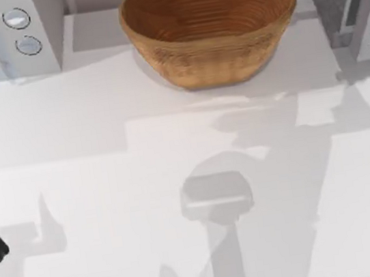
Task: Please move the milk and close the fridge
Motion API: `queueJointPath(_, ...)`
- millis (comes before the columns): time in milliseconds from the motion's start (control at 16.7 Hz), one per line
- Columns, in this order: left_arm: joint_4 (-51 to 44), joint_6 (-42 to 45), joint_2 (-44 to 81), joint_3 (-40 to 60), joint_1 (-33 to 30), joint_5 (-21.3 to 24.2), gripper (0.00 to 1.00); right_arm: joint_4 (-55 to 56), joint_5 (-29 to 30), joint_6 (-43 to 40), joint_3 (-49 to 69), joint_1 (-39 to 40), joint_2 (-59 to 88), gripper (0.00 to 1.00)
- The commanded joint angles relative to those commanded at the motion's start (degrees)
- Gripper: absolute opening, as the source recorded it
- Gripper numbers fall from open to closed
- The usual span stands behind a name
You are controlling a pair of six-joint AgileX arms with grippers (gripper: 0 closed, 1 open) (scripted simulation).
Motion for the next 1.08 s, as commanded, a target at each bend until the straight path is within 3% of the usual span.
queueJointPath(420,0.0,0.0,0.0,0.0,0.0,0.0,1.0,-0.93,0.09,-0.15,2.0,-0.62,2.63,1.0)
queueJointPath(840,0.0,0.0,0.0,0.0,0.0,0.0,1.0,-4.92,0.51,0.1,20.9,-0.59,17.86,1.0)
queueJointPath(1080,0.0,0.0,0.0,0.0,0.0,0.0,1.0,-5.46,0.72,-0.02,25.59,-0.51,20.79,1.0)
